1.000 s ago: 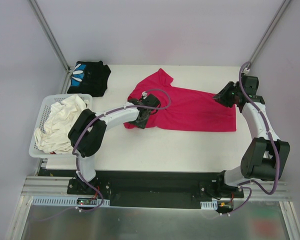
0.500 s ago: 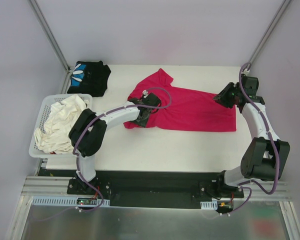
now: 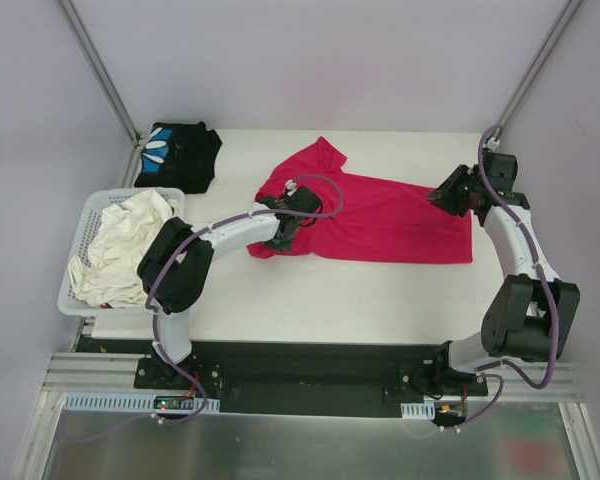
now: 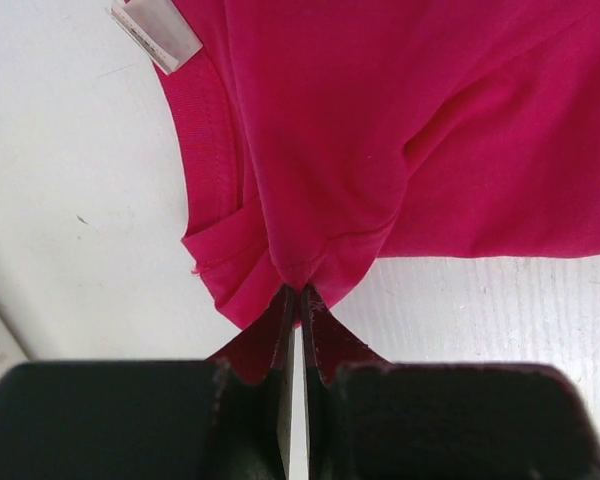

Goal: Fold and stack the t-shirts
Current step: Fold the flattened tshirt in 1/3 of the way

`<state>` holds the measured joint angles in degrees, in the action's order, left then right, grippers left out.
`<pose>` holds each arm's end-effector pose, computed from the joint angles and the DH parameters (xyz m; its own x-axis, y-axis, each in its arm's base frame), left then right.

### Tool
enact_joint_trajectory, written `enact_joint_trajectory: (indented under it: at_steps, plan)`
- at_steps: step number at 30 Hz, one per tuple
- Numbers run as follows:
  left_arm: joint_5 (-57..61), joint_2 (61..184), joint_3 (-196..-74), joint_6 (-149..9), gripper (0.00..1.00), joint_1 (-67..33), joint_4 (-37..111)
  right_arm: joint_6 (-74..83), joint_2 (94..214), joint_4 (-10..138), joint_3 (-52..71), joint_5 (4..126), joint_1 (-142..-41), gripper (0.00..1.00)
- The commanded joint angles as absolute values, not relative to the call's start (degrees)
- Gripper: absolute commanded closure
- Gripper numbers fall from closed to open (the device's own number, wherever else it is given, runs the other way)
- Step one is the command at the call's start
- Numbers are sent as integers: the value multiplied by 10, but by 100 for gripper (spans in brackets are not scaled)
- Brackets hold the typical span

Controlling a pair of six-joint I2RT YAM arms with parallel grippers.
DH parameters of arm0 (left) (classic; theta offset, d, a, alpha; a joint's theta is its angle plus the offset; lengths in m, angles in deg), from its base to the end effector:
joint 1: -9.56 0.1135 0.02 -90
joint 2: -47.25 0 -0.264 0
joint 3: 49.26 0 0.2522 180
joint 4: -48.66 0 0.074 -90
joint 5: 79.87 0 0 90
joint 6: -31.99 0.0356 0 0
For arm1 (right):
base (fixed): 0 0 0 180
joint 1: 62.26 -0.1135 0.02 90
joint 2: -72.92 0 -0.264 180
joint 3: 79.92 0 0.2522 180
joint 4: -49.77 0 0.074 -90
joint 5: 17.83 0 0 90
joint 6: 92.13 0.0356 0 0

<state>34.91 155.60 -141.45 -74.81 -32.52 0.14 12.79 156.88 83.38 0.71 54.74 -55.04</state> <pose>0.3001 -0.2508 0.1978 -0.7797 0.3504 -0.5189 0.2612 0.9352 0.2391 0.3290 -0.0309 0.2965 -0.6064 0.3244 -0.7260 0.0399 0.9242 0.3797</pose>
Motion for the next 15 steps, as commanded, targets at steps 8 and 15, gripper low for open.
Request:
enact_joint_trajectory:
  at_steps: [8, 15]
  plan:
    - [400, 1553, -1460, -742, 100, -324, -3, 120, 1557, 821, 5, 548, -546, 73]
    - [426, 1559, -1509, -737, 100, -319, -5, 117, 1551, 822, -1, 551, -545, 73]
